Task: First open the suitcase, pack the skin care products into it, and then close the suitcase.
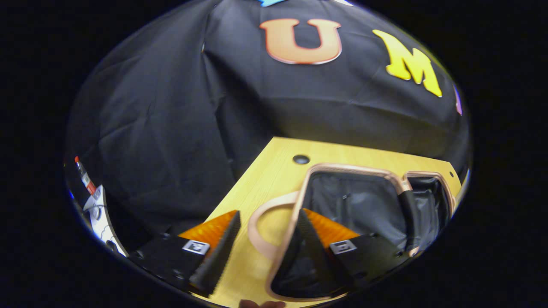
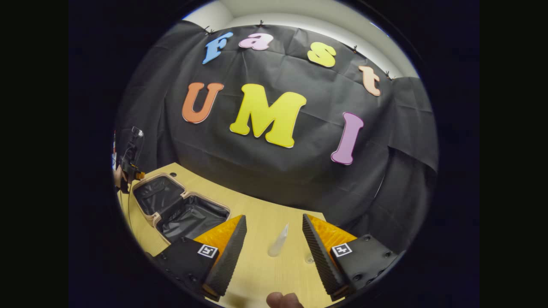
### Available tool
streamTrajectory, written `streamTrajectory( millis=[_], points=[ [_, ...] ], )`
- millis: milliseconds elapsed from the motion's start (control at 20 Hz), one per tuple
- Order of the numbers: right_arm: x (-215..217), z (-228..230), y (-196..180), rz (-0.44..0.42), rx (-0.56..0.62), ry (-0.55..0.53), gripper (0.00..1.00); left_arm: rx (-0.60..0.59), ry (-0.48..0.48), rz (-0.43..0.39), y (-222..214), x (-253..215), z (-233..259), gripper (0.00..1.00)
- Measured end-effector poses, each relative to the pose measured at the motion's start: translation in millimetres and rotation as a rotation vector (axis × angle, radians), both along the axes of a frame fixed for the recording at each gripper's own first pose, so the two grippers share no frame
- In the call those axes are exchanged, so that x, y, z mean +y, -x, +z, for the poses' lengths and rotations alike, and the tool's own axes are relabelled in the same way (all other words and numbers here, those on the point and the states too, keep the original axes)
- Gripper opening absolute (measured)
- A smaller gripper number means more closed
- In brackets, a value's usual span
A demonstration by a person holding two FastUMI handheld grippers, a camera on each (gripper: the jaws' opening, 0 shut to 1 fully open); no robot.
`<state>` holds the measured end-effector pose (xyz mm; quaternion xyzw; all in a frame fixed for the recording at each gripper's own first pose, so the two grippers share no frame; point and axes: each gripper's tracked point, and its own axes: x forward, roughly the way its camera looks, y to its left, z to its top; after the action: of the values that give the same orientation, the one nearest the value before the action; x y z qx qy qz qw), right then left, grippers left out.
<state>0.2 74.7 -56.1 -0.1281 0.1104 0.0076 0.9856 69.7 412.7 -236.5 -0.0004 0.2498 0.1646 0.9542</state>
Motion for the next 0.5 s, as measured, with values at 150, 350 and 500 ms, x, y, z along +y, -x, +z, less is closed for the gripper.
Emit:
streamTrajectory(
  millis=[150, 350, 500],
  points=[
    [-18, 1, -1, -0.013, -0.014, -0.035, 0.77, -0.112, -0.038, -0.019, 12, -44, 64, 1.00],
    [-53, -2, 0, -0.038, -0.022, -0.075, 0.78, -0.214, 0.015, -0.074, 31, -149, 119, 1.00],
    [-82, -6, 0, -0.059, -0.009, -0.111, 0.77, -0.247, 0.033, -0.129, 42, -234, 133, 1.00]
  ],
)
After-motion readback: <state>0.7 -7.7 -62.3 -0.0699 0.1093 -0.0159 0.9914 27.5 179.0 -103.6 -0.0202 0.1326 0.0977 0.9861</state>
